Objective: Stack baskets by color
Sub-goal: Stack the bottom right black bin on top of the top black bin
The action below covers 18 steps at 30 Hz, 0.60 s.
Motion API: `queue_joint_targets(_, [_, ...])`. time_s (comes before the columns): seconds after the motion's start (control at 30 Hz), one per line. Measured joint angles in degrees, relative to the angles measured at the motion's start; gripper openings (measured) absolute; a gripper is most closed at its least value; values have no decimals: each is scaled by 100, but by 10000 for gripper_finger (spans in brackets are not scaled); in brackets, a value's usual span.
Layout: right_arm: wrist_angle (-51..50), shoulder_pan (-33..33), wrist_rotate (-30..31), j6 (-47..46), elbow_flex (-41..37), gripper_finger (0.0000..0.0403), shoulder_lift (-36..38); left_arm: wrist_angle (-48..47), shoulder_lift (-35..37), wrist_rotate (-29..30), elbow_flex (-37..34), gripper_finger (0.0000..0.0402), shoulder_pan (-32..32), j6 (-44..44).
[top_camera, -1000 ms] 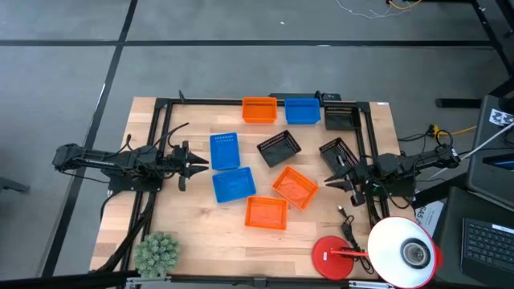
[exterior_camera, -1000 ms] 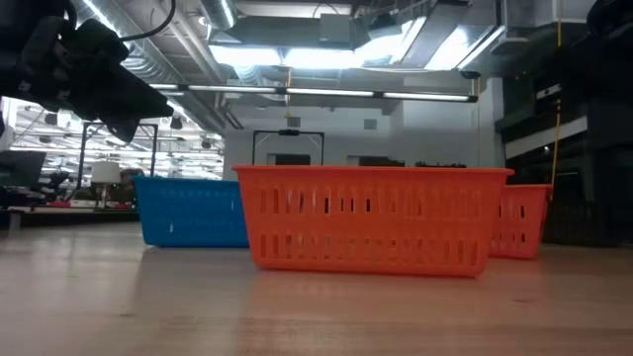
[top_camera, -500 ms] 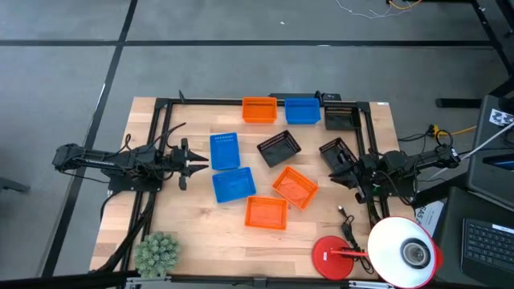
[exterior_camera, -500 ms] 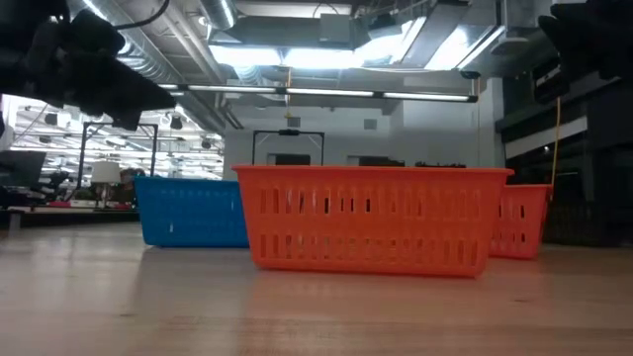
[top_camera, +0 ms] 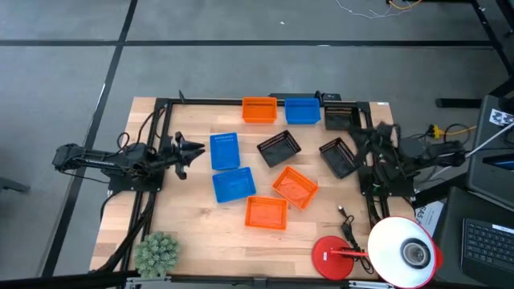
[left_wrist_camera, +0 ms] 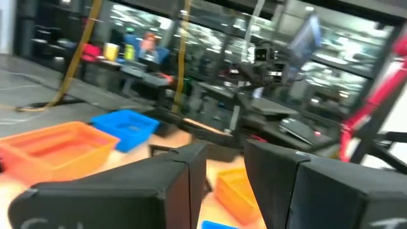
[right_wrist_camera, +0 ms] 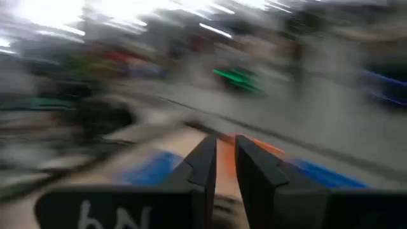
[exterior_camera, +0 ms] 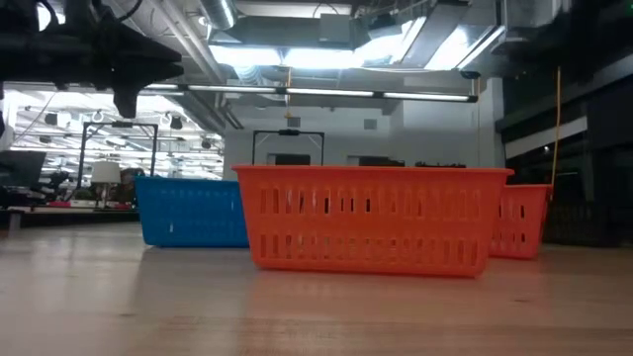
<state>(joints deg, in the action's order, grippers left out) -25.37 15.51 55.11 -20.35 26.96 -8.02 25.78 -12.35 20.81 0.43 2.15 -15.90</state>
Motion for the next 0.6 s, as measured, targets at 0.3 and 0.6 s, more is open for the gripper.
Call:
queue_joint_targets(0.3, [-3688, -228, -708, -3495, 1965, 59, -1749, -28, -1, 283, 0, 98, 2, 4])
queue_joint_targets(0.6, [-5187, -1614, -2051, -3673, 2939, 59, -4049, -48, -1, 287, 0, 98, 1, 4])
